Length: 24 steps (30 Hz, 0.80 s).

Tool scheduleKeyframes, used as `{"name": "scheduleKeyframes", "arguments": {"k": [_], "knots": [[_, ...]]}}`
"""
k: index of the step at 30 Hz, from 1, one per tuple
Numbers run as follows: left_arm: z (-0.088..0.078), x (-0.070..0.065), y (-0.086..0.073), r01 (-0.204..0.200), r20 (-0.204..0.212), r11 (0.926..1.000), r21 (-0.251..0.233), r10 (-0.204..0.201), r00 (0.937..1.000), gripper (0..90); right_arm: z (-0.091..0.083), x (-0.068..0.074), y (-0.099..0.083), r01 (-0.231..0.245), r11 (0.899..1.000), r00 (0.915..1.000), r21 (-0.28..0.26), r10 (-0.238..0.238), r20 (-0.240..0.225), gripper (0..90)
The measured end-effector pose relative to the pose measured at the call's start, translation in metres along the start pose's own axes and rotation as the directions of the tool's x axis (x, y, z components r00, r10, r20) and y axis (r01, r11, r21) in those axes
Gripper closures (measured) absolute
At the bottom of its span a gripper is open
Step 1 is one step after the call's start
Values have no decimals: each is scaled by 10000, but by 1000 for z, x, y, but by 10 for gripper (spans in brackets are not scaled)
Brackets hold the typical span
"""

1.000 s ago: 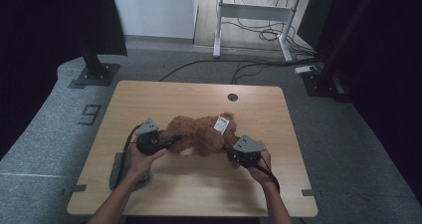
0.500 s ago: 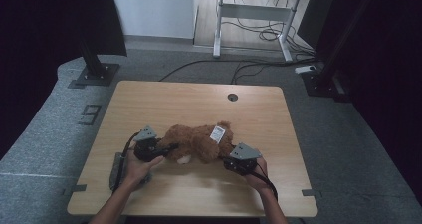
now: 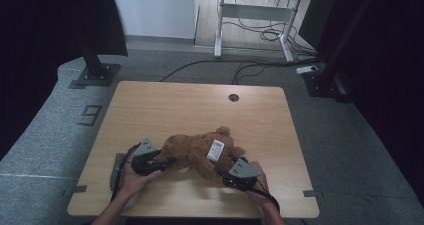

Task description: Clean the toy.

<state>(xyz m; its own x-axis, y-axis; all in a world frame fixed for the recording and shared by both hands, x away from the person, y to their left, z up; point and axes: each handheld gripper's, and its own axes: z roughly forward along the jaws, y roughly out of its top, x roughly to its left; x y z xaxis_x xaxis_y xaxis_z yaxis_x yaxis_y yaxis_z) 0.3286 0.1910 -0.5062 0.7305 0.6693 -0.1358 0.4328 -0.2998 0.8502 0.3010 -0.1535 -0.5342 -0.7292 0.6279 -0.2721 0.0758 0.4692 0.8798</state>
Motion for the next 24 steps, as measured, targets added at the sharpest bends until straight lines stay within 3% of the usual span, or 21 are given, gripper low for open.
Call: {"name": "scheduleKeyframes", "arguments": {"k": [6, 8, 10, 11, 14, 16, 20, 24], "knots": [[-2, -1, -2, 41, -43, 9999, 93, -41, 10000, 504, -9, -1, 0, -785, 9969, 9952, 91, 789, -572, 270], [-3, -1, -3, 127, 1, 9999, 106, -127, 9999, 499, -21, -8, 1, -1443, 9894, 9848, -192, 1417, -1003, 249], [-4, -1, -5, 163, 36, 9998, 91, -164, 9999, 497, -33, -18, 2, -2151, 9749, 9691, -575, 2058, -1361, 247], [-4, -1, -6, 156, 39, 9998, 96, -156, 9999, 496, -40, -26, 3, -2602, 9620, 9583, -824, 2468, -1442, 247], [-4, -2, -6, 105, 20, 9999, 92, -105, 9999, 496, -45, -41, 11, -3201, 9429, 9430, -926, 3076, -1271, 220], [-4, -2, -6, 108, 20, 9999, 87, -108, 9999, 497, -40, -50, 17, -3544, 9315, 9295, -824, 3412, -1400, 194], [-4, -3, -6, 105, 56, 9999, 87, -105, 9999, 497, -14, -66, 30, -4086, 9125, 9021, -167, 4010, -1596, 148], [-4, -1, -7, 222, 115, 9997, 77, -223, 9997, 492, 13, -72, 34, -4482, 8902, 8597, 823, 4544, -2334, 103]]}}
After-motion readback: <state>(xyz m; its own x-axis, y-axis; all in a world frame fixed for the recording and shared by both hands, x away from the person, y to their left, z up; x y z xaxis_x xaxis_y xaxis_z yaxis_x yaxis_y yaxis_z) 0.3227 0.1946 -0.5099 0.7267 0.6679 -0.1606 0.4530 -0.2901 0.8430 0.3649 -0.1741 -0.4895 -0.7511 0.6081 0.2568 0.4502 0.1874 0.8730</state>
